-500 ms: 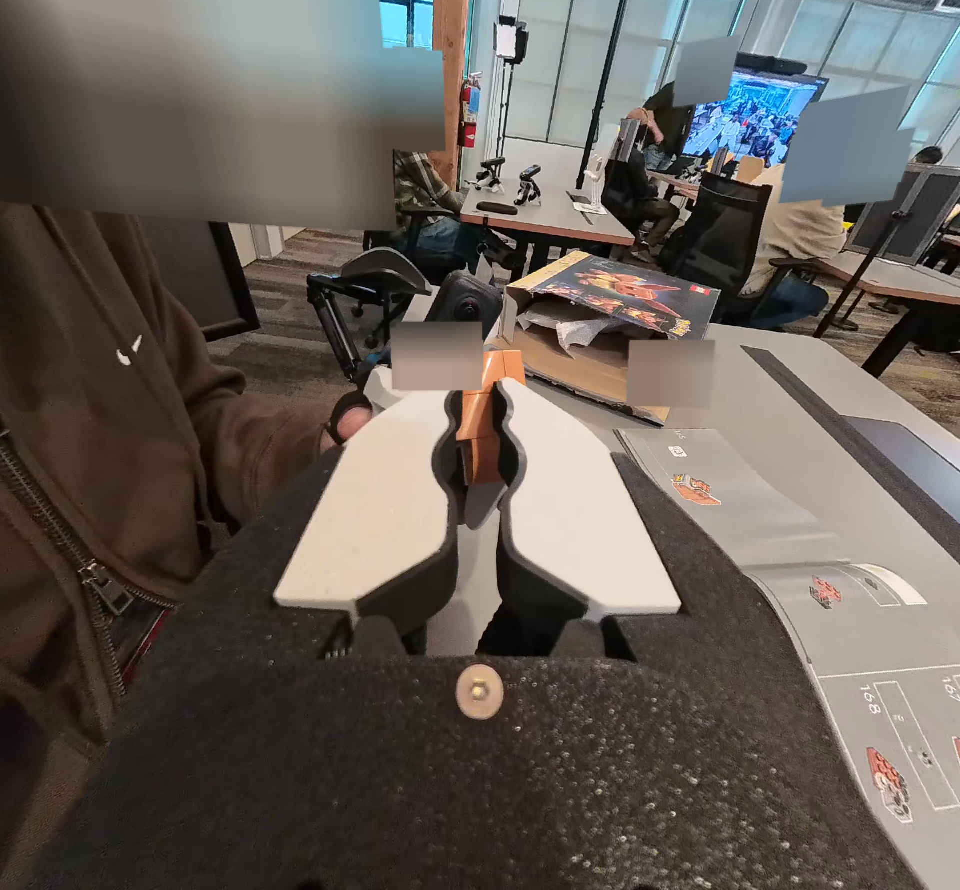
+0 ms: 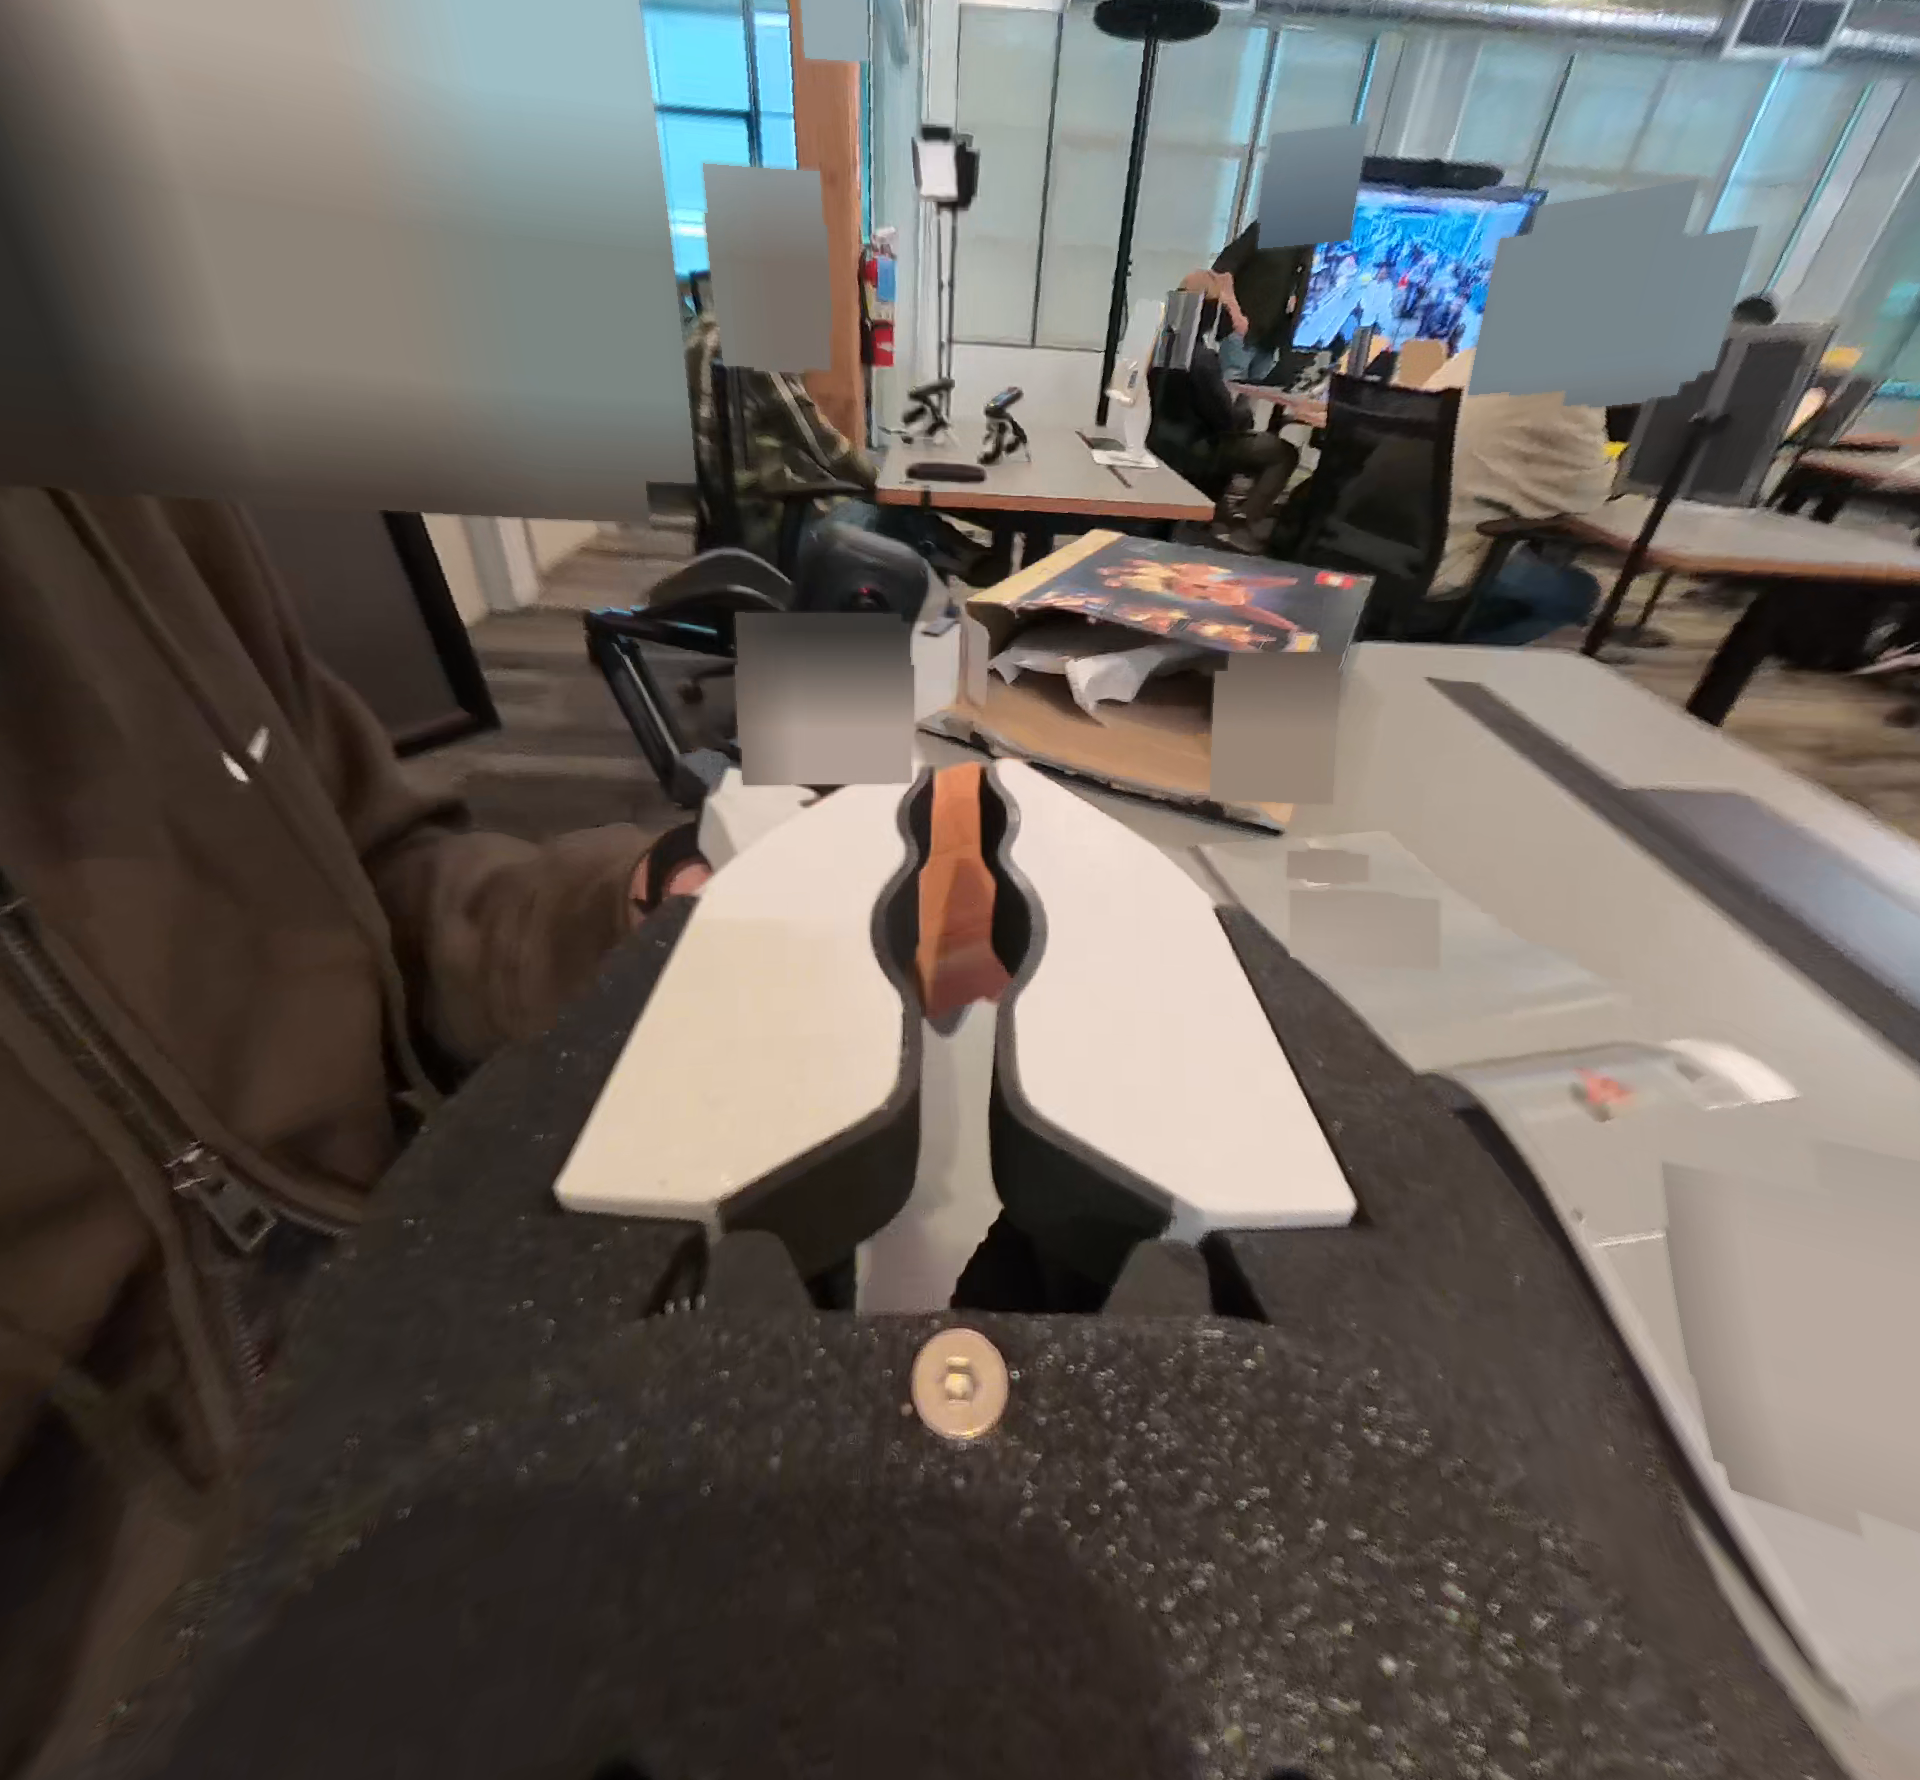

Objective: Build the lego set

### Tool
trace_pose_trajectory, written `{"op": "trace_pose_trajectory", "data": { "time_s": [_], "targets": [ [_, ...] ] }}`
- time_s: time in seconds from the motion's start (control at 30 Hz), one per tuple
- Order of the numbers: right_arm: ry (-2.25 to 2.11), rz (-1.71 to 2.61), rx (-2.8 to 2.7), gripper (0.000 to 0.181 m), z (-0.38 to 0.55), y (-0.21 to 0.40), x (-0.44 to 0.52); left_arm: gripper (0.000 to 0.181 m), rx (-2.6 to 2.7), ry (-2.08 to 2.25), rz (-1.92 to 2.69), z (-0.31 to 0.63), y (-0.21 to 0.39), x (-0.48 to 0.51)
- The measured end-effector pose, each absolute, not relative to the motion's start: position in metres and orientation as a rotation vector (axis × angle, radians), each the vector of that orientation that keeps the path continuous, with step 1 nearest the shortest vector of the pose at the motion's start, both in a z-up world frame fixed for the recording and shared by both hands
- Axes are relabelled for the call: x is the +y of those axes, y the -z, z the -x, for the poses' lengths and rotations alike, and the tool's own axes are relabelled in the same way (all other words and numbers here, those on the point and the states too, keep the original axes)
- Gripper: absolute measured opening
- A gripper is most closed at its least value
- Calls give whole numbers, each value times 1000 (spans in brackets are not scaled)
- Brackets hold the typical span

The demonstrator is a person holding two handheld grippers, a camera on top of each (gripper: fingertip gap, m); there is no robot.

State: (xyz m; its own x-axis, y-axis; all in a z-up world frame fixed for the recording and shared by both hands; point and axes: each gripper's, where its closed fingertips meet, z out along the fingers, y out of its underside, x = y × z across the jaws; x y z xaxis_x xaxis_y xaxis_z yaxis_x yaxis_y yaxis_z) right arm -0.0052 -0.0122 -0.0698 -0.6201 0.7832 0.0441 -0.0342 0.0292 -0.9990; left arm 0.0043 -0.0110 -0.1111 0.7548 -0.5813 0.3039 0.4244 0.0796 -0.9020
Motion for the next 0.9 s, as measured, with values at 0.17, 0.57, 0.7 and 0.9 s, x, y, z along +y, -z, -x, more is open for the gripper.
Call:
{"op": "trace_pose_trajectory", "data": {
  "time_s": [0.17,0.57,0.7,0.9],
  "targets": [
    [-1680,744,-1783,14,-3,92,-19,53,195,711,1337,-10,116,-9],
    [-1425,919,-1709,15,3,108,18,53,147,663,1496,-6,134,11],
    [-800,1193,-1608,12,11,134,87,53,136,512,1720,8,161,26],
    [-230,1448,-1506,6,-6,165,146,53,177,389,1938,15,184,46]
  ]
}}
